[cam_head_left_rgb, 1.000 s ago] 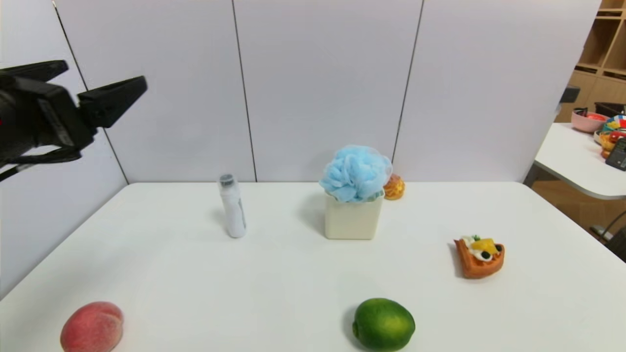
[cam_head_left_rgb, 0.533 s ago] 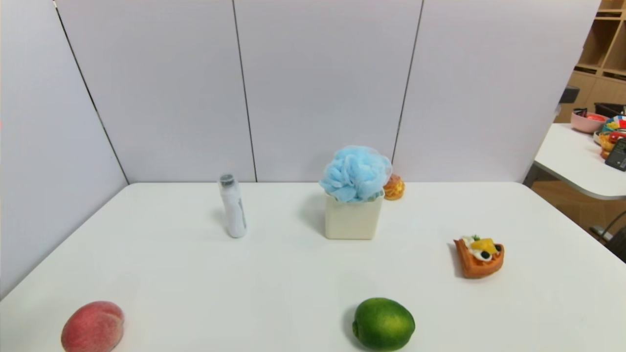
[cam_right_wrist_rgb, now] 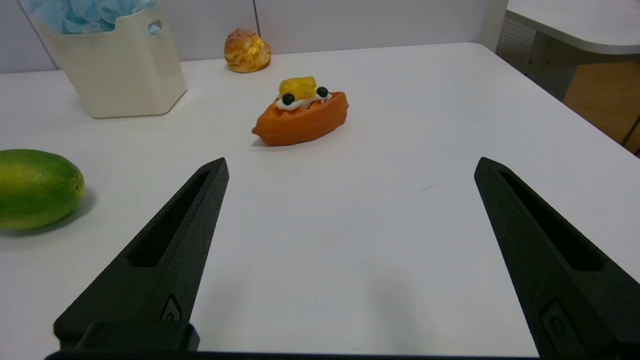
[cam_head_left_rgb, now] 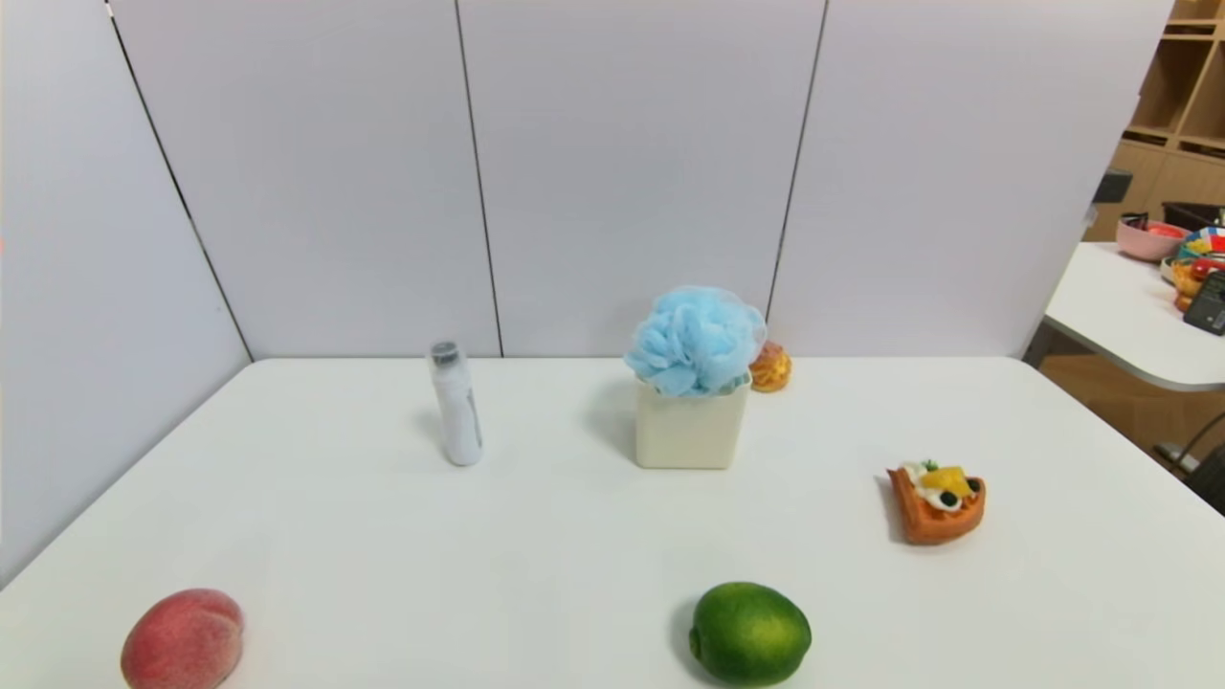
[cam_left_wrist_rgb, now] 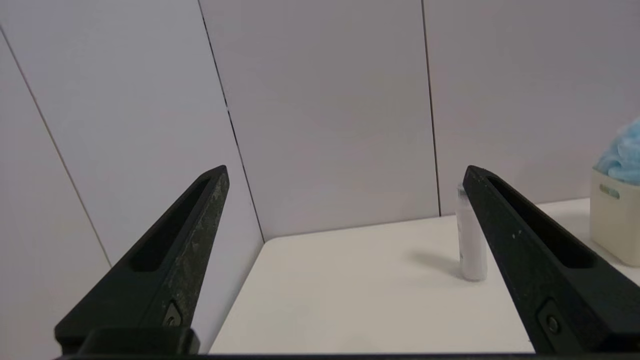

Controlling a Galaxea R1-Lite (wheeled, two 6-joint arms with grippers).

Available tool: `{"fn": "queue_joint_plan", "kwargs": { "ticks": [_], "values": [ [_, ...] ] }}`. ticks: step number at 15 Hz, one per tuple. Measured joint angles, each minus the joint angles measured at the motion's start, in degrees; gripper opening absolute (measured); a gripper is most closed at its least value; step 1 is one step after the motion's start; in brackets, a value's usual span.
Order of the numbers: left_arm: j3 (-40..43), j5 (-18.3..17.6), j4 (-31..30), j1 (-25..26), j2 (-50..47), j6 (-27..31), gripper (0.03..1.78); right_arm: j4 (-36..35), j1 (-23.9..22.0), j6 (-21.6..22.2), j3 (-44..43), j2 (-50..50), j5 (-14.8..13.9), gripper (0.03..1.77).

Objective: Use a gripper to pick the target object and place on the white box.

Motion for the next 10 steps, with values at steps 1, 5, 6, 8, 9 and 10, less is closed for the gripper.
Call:
{"fn": "queue_joint_plan", "kwargs": {
  "ticks": [1, 5, 6, 8, 9, 10],
  "values": [
    [2.3, -0.4, 0.5, 0.5, -2.6, 0.0, 1.69, 0.0, 0.0, 0.0, 0.0, 0.0, 0.0, 1.70],
    [12.7, -1.5, 0.8, 1.9, -10.1, 0.0, 1.69, 0.0, 0.0, 0.0, 0.0, 0.0, 0.0, 1.70],
    [15.2, -1.5, 0.9, 1.9, -11.9, 0.0, 1.69, 0.0, 0.0, 0.0, 0.0, 0.0, 0.0, 1.70],
    [17.7, -1.5, 3.7, 2.0, -14.5, -0.3, 1.69, 0.0, 0.0, 0.0, 0.0, 0.0, 0.0, 1.70],
    [18.1, -1.5, 6.1, 2.0, -15.2, -0.5, 1.69, 0.0, 0.0, 0.0, 0.0, 0.0, 0.0, 1.70],
    [18.4, -1.5, 9.0, 2.0, -15.7, -0.7, 1.69, 0.0, 0.0, 0.0, 0.0, 0.0, 0.0, 1.70]
  ]
}}
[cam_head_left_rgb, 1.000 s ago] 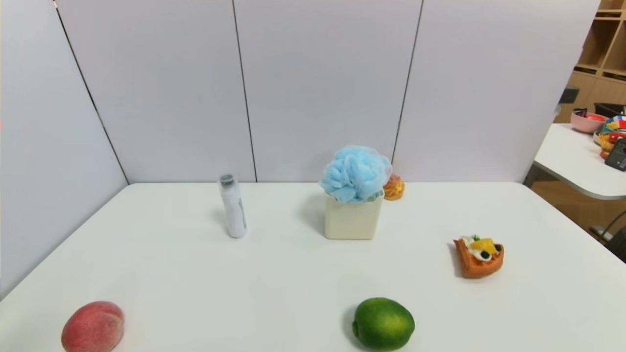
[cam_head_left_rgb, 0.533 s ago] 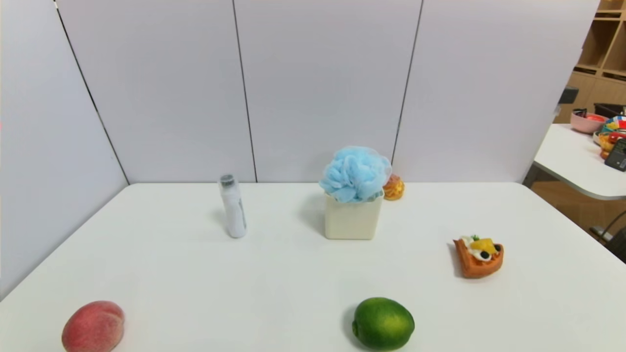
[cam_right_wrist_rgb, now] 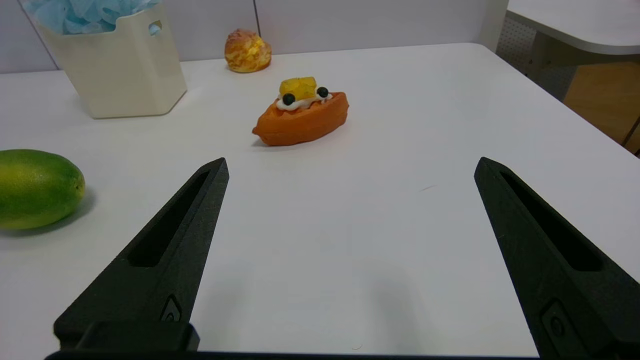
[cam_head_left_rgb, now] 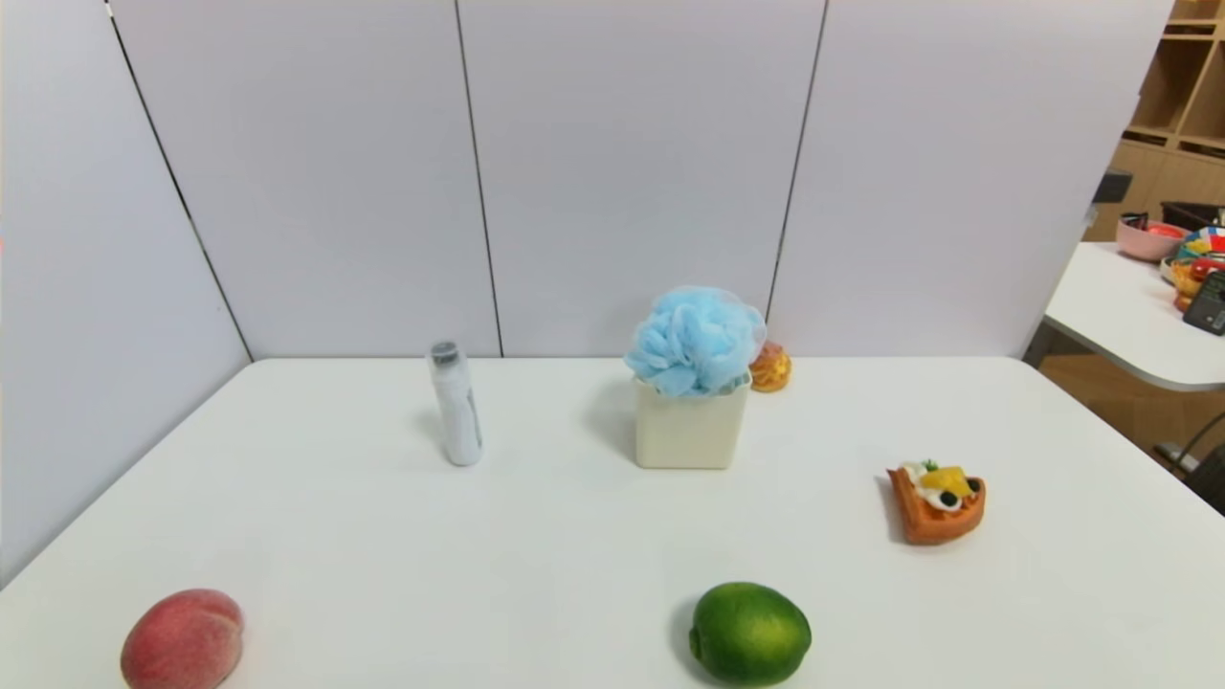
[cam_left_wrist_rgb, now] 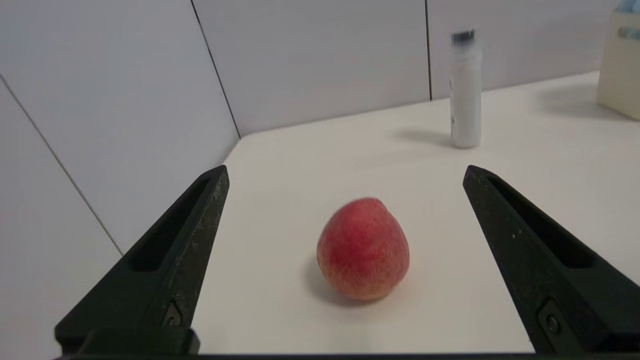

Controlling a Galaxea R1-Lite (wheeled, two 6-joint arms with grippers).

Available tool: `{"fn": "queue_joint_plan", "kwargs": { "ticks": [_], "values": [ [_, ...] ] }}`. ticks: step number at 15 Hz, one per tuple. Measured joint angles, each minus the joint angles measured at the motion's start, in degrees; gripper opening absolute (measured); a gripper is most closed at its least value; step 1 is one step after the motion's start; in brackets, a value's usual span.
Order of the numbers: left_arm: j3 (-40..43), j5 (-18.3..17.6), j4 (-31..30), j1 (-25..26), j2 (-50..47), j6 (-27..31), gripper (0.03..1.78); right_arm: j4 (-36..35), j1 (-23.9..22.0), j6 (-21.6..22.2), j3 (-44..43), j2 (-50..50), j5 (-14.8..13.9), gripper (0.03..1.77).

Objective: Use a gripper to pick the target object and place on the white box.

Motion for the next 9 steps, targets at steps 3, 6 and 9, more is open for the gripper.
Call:
{"fn": "queue_joint_plan", "kwargs": {
  "ticks": [3, 6, 9],
  "values": [
    [0.2, -0.5, 7.1, 0.0, -0.6, -1.4, 1.69, 0.0, 0.0, 0.0, 0.0, 0.0, 0.0, 1.70],
    [0.2, -3.3, 11.0, 0.0, -0.7, -2.5, 1.69, 0.0, 0.0, 0.0, 0.0, 0.0, 0.0, 1.70],
    [0.2, -2.9, 10.8, 0.0, -0.7, -6.3, 1.69, 0.0, 0.0, 0.0, 0.0, 0.0, 0.0, 1.70]
  ]
}}
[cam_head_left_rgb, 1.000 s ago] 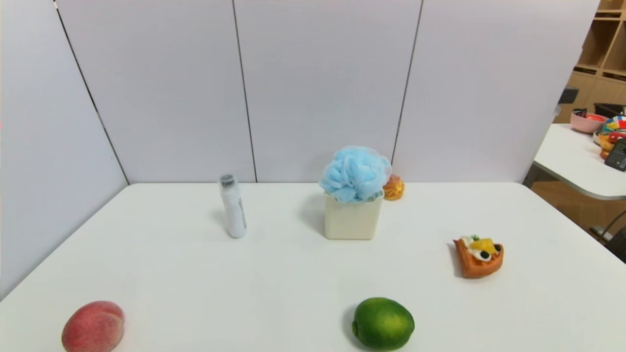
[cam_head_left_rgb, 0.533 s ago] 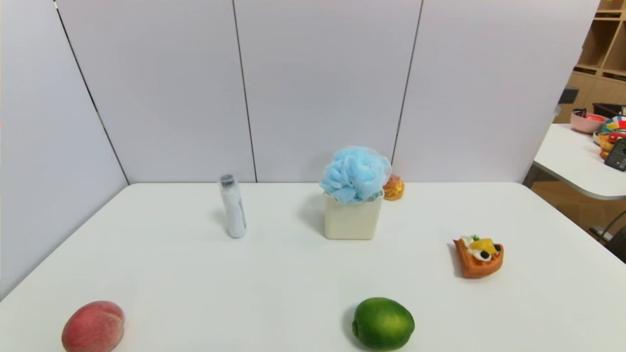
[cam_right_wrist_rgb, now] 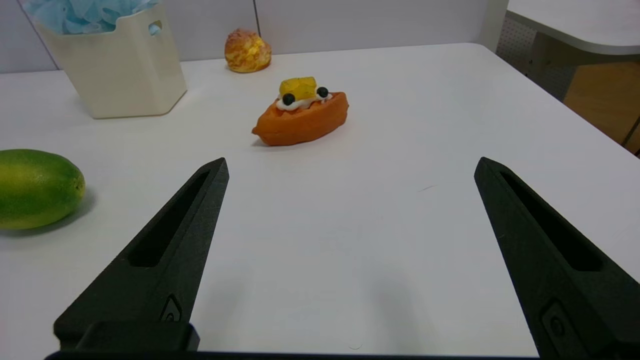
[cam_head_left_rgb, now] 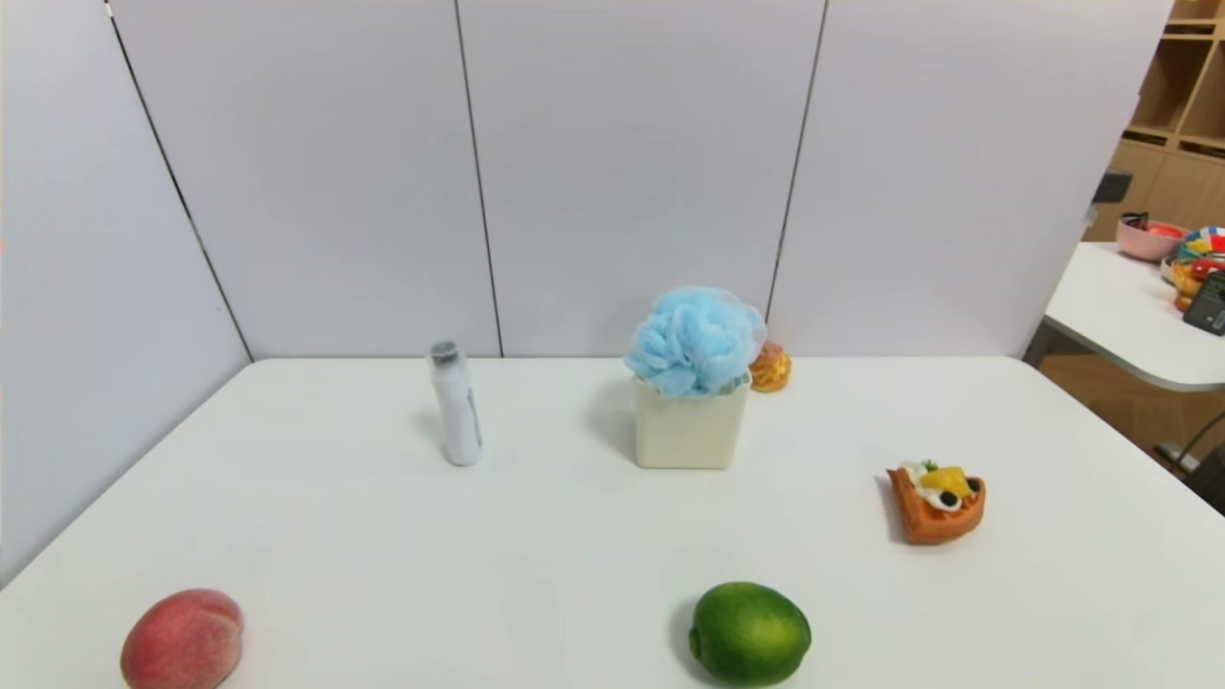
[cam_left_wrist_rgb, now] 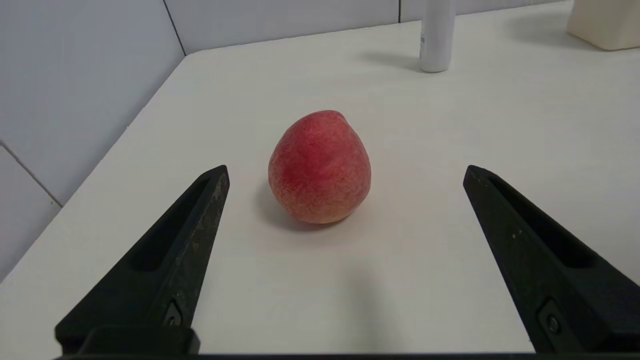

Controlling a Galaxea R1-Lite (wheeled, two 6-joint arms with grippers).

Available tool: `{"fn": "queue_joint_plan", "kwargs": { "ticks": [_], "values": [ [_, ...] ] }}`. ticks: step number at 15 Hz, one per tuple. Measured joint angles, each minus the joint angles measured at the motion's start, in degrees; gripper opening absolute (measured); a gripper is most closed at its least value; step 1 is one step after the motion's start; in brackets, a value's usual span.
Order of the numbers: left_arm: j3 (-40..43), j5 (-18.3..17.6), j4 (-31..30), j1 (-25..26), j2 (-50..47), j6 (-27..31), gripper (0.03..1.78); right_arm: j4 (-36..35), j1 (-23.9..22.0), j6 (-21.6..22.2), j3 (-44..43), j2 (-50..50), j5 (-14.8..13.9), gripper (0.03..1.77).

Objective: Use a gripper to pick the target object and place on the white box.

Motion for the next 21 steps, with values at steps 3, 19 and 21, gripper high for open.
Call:
{"fn": "queue_joint_plan", "kwargs": {
  "ticks": [3, 19, 21],
  "values": [
    [0.0, 0.5, 0.0, 0.0, 0.0, -2.1, 1.69, 0.0, 0.0, 0.0, 0.0, 0.0, 0.0, 1.70],
    [0.0, 1.8, 0.3, 0.0, 0.0, -5.8, 1.69, 0.0, 0.0, 0.0, 0.0, 0.0, 0.0, 1.70],
    [0.0, 1.8, 0.3, 0.0, 0.0, -5.7, 1.69, 0.0, 0.0, 0.0, 0.0, 0.0, 0.0, 1.70]
  ]
}}
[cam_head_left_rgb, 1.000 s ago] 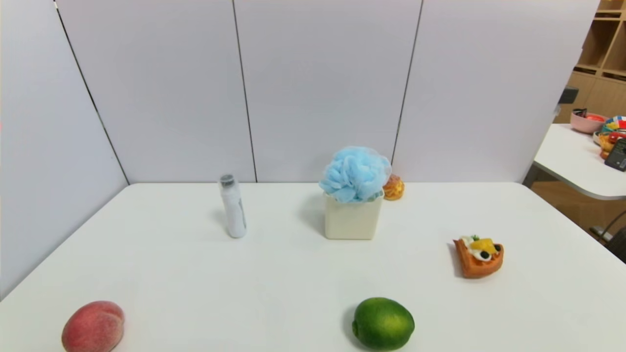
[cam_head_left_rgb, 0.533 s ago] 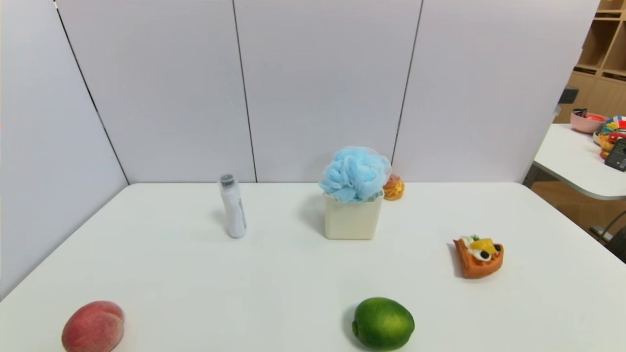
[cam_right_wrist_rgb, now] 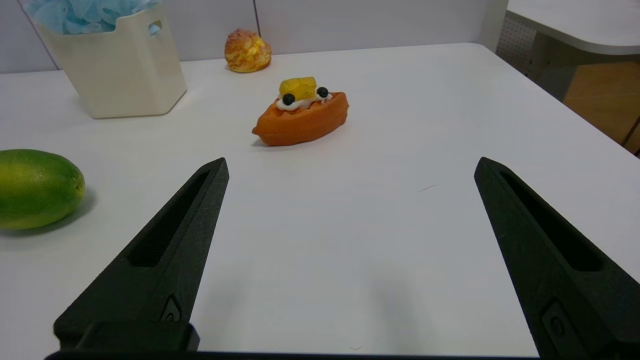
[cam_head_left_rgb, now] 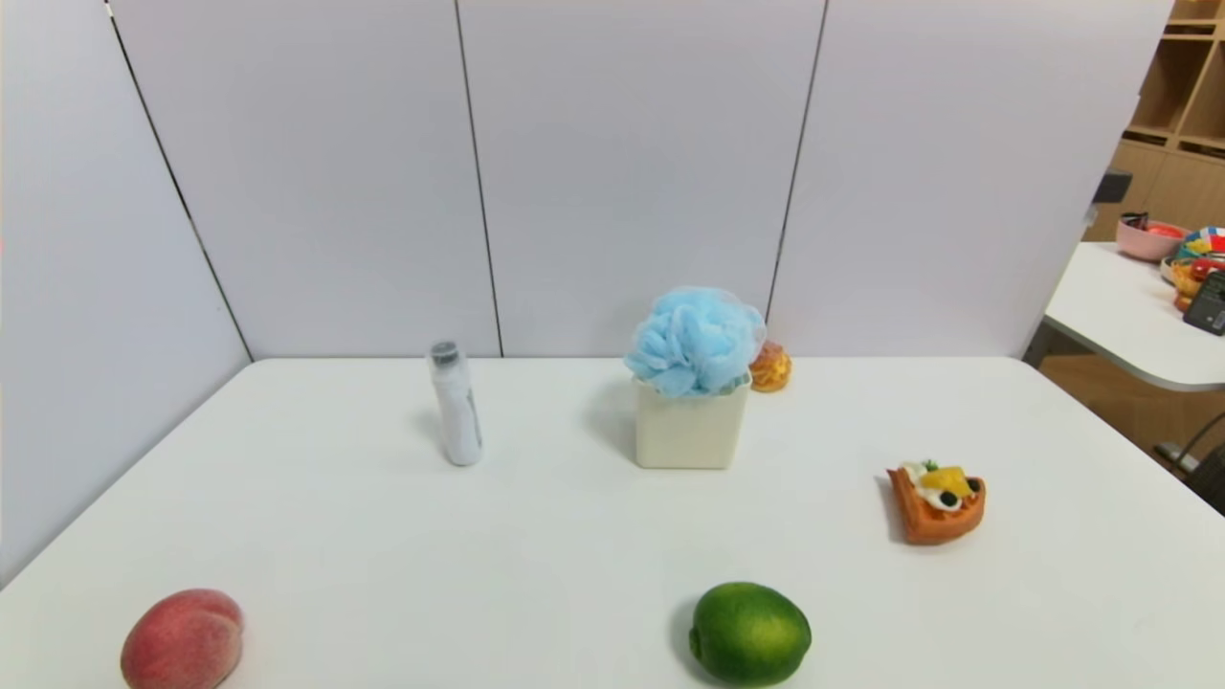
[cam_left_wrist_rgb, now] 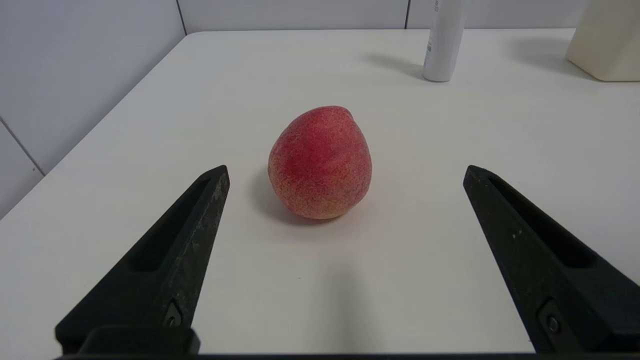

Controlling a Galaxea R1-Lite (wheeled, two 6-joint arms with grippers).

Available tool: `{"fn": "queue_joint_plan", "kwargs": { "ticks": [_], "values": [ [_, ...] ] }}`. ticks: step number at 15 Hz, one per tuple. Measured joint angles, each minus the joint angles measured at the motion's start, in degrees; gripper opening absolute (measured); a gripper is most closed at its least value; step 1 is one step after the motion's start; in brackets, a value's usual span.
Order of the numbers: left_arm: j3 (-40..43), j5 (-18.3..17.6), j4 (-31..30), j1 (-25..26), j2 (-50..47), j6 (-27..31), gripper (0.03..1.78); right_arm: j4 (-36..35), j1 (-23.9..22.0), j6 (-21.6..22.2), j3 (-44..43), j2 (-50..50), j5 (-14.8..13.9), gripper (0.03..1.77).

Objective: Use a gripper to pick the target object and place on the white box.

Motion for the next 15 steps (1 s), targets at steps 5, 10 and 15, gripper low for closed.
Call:
{"fn": "queue_joint_plan", "kwargs": {
  "ticks": [5, 10, 15],
  "values": [
    [0.0, 0.0, 0.0, 0.0, 0.0, 0.0, 1.69, -0.1, 0.0, -0.2, 0.0, 0.0, 0.0, 1.70],
    [0.0, 0.0, 0.0, 0.0, 0.0, 0.0, 1.69, 0.0, 0.0, -0.3, 0.0, 0.0, 0.1, 1.70],
    [0.0, 0.0, 0.0, 0.0, 0.0, 0.0, 1.69, 0.0, 0.0, -0.8, 0.0, 0.0, 0.1, 1.70]
  ]
}}
